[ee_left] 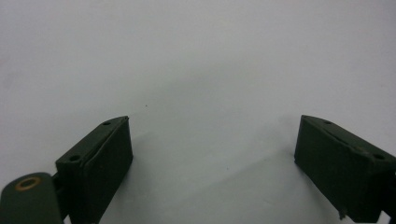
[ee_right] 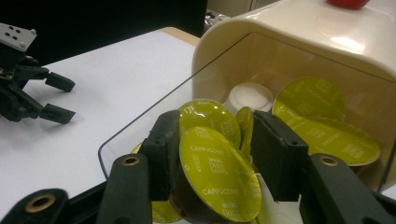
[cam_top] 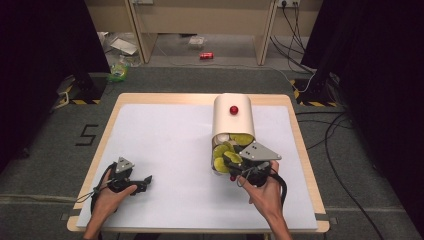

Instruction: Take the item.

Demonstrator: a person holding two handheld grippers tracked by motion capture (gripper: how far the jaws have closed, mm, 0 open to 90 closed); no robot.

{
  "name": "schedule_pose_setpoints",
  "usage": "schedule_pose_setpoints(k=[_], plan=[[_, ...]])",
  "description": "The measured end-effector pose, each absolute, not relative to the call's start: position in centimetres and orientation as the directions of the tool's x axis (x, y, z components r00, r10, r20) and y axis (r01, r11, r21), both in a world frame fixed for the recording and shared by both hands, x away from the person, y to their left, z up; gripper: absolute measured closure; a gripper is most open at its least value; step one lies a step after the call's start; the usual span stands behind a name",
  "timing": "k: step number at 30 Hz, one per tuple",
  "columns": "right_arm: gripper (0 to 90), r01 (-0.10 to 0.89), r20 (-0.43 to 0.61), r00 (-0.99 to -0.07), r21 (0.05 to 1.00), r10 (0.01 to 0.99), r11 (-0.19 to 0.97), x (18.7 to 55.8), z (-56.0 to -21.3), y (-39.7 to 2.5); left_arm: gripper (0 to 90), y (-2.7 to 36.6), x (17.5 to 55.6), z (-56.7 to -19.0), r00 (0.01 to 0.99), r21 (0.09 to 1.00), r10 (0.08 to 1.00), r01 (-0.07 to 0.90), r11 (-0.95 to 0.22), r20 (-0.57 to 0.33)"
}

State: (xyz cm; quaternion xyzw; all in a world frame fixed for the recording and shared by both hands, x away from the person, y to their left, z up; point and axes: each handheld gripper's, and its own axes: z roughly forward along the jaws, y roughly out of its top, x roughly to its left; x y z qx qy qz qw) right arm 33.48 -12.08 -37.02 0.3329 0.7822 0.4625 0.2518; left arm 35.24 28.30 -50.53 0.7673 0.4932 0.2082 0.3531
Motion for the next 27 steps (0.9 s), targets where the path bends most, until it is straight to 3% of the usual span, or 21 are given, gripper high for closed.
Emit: schedule_pose_setpoints(k=[7,27], plan=[[49.4,0.276,-0.088,-0.65,0.898,0.755,0.342,33.5,-36.6,-12.5,10.5,28.3,35.2,-50.5,0.427,0.747,0.904,0.61,-0.264,-0.028],[53.1,0.269,-0.07,-0.641,0.913,0.765,0.308,33.4,-35.9,-13.5,10.5,28.3,35.2,-50.5,0.427,0.747,0.904,0.609,-0.265,-0.028]])
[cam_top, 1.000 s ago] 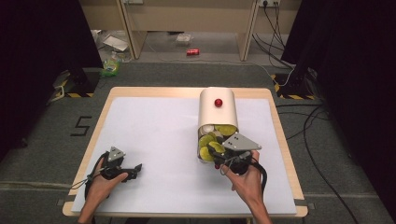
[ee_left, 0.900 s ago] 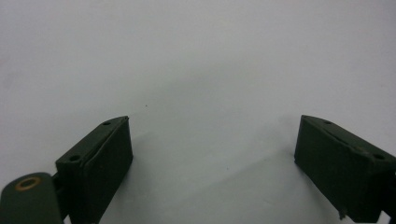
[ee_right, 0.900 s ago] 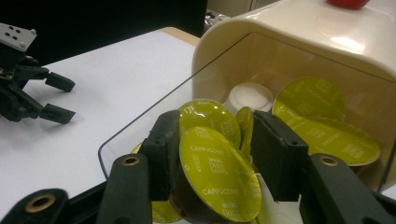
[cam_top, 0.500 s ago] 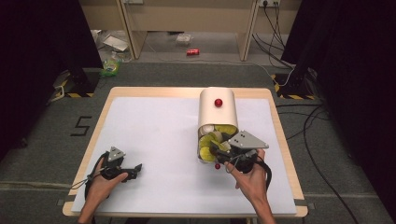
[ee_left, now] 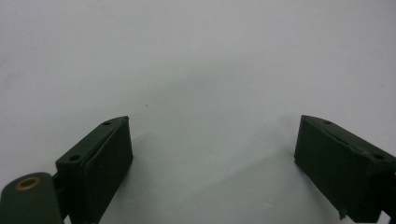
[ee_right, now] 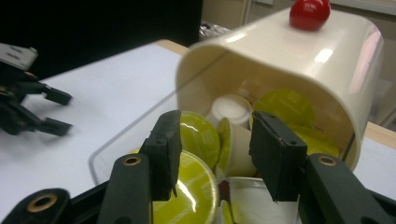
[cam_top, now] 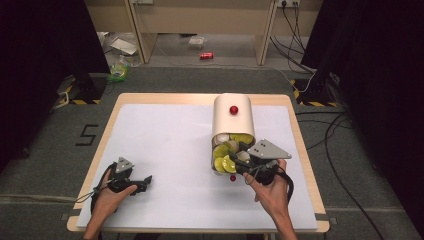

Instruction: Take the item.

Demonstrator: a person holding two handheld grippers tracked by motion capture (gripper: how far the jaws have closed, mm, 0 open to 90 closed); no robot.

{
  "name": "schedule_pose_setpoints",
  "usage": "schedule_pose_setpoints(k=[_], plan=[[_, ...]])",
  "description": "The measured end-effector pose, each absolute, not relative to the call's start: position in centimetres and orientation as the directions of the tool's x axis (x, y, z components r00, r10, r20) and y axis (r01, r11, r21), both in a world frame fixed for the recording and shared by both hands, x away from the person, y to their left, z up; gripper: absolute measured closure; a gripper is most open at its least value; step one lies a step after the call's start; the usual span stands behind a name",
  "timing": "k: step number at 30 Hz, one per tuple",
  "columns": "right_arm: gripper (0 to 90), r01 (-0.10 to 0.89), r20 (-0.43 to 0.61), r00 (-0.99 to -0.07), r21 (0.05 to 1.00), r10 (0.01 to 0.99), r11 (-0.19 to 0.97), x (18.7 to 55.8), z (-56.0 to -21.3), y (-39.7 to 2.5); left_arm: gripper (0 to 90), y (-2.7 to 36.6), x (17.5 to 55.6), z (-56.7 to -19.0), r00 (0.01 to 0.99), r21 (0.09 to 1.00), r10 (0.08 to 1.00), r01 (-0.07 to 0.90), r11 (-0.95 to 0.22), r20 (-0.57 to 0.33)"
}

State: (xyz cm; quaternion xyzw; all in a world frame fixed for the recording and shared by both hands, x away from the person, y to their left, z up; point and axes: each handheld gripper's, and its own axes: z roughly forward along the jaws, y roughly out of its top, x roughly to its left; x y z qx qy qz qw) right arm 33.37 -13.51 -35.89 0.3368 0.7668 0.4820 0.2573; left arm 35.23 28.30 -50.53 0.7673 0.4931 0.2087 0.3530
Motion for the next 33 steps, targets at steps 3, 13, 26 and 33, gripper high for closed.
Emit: schedule_pose_setpoints(k=[3,13,26,33], plan=[[46.5,0.282,-0.046,-0.673,0.906,0.738,0.314,32.8,-35.3,-13.4,10.5,28.3,35.2,-50.5,0.427,0.747,0.904,0.609,-0.265,-0.028],[31.1,0.353,-0.025,-0.673,0.867,0.739,0.351,33.1,-36.4,-12.5,10.5,28.3,35.2,-50.5,0.427,0.748,0.904,0.609,-0.265,-0.028],[28.9,0.413,0.008,-0.664,0.838,0.748,0.358,33.7,-37.7,-12.1,10.5,28.3,35.2,-50.5,0.426,0.748,0.904,0.609,-0.265,-0.027],[30.7,0.446,0.045,-0.648,0.832,0.76,0.331,33.8,-37.8,-12.3,10.5,28.3,35.2,-50.5,0.426,0.748,0.904,0.609,-0.265,-0.027]])
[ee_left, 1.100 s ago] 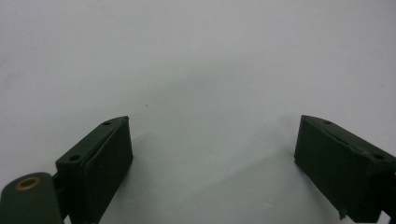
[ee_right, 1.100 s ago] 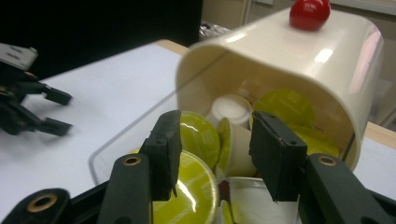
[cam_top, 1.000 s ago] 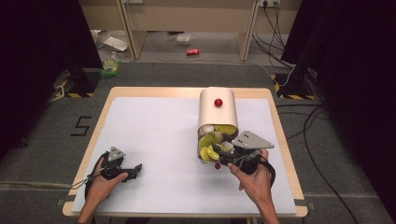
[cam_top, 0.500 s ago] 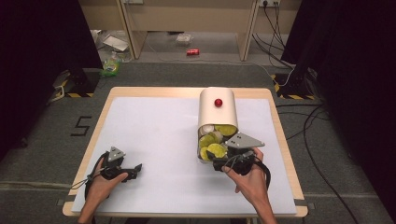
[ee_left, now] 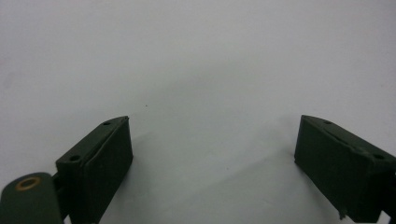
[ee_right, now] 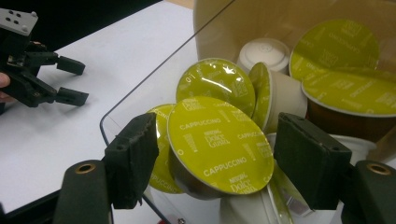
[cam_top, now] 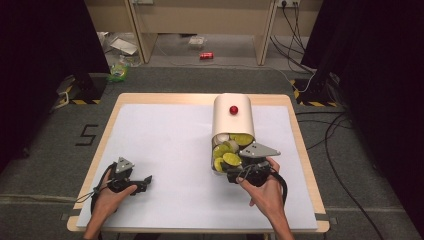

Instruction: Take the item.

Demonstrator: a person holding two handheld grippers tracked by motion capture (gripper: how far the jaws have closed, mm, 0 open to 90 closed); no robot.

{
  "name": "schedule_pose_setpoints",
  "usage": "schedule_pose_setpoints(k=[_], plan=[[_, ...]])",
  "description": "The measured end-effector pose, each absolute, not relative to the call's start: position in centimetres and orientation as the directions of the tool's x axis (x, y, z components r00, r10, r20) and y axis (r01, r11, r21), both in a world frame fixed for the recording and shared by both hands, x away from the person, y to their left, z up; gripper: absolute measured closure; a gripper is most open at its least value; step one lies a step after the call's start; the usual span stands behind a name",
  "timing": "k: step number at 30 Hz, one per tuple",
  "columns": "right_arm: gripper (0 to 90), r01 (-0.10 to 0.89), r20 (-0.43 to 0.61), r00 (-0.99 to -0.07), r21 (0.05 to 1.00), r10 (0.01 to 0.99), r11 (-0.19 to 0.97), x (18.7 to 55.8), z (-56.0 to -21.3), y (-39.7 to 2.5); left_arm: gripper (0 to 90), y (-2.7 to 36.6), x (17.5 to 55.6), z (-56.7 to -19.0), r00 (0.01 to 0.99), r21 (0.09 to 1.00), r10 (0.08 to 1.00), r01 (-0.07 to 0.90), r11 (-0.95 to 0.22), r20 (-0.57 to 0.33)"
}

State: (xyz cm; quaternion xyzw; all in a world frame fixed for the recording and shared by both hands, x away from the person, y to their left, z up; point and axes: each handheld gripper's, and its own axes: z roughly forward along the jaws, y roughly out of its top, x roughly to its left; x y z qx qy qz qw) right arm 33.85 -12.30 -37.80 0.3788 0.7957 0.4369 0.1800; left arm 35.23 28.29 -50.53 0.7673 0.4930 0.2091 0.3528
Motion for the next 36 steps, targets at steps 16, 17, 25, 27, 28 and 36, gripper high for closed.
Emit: schedule_pose_setpoints(k=[16,17,25,27,28,36], plan=[[39.3,0.441,0.079,-0.668,0.843,0.74,0.308,33.44,-37.71,-11.89,10.5,28.29,35.23,-50.53,0.426,0.748,0.904,0.609,-0.265,-0.027],[39.9,0.441,0.077,-0.669,0.841,0.74,0.312,33.44,-37.7,-11.9,10.5,28.28,35.23,-50.53,0.426,0.748,0.904,0.609,-0.265,-0.026],[40.8,0.443,0.078,-0.665,0.842,0.743,0.309,33.43,-37.78,-12.01,10.5,28.29,35.23,-50.53,0.426,0.748,0.904,0.609,-0.265,-0.026],[40.9,0.43,0.067,-0.668,0.847,0.741,0.311,33.36,-37.77,-11.9,10.5,28.28,35.23,-50.53,0.426,0.748,0.904,0.609,-0.265,-0.027],[40.9,0.426,0.064,-0.668,0.85,0.741,0.31,33.33,-37.74,-11.82,10.5,28.28,35.23,-50.53,0.426,0.748,0.904,0.609,-0.265,-0.027],[41.0,0.375,0.033,-0.652,0.882,0.758,0.285,32.98,-36.84,-12.36,10.5,28.28,35.23,-50.53,0.426,0.748,0.904,0.609,-0.265,-0.026]])
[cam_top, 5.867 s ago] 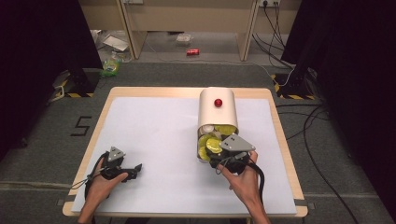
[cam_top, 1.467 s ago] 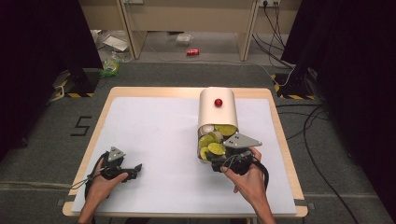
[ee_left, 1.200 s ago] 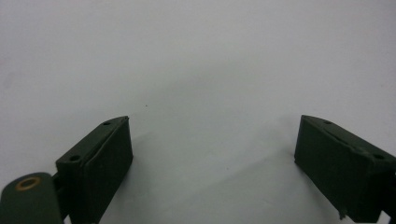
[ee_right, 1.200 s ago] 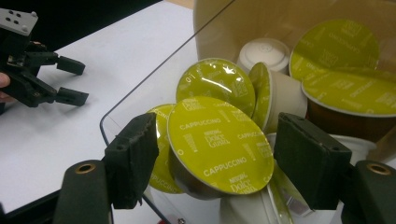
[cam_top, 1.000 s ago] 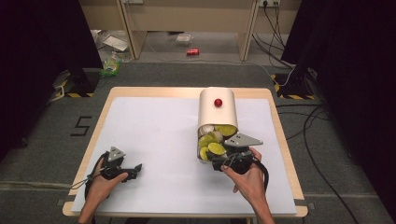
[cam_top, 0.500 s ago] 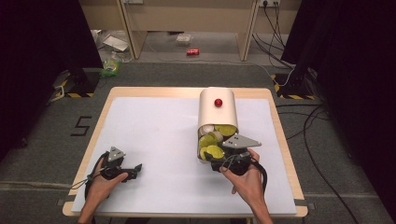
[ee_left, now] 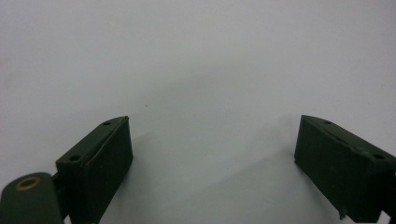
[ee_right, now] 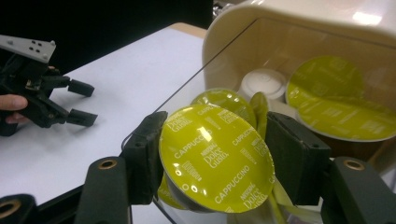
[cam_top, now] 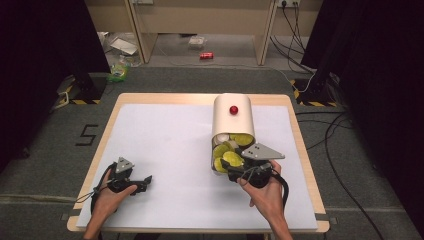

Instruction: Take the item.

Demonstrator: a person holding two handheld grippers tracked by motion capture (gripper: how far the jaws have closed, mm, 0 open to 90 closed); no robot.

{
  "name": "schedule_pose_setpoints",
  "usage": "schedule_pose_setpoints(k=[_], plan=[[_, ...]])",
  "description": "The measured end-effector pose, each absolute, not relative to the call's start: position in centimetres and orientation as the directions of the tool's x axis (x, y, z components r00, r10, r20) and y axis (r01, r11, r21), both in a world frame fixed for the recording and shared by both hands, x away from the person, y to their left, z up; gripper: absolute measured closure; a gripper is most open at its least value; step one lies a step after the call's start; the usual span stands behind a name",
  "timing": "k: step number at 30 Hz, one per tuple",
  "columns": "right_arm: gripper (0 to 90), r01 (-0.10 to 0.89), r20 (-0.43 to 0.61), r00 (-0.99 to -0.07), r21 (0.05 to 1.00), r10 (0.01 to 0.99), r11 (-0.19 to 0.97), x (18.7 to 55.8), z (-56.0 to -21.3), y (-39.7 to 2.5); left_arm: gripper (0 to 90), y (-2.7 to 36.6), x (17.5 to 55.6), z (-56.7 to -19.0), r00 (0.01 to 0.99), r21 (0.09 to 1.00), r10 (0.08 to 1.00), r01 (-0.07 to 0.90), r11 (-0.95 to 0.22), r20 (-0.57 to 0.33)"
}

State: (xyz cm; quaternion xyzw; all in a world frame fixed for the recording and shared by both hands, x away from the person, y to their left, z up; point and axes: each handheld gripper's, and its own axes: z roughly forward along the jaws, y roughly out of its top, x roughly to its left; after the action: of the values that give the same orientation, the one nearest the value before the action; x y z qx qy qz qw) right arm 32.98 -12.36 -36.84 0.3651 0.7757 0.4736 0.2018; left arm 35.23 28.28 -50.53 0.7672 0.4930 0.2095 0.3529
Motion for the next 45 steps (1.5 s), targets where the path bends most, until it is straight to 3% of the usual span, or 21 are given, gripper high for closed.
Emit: schedule_pose_setpoints(k=[26,45], plan=[[41.0,0.32,0.028,-0.616,0.922,0.787,0.217,31.8,-34.6,-15.3,10.5,28.3,35.2,-50.5,0.426,0.748,0.904,0.609,-0.265,-0.027],[41.1,0.306,0.031,-0.541,0.938,0.84,0.162,31.3,-33.8,-19.2,10.5,28.3,35.2,-50.5,0.427,0.747,0.904,0.609,-0.265,-0.027]])
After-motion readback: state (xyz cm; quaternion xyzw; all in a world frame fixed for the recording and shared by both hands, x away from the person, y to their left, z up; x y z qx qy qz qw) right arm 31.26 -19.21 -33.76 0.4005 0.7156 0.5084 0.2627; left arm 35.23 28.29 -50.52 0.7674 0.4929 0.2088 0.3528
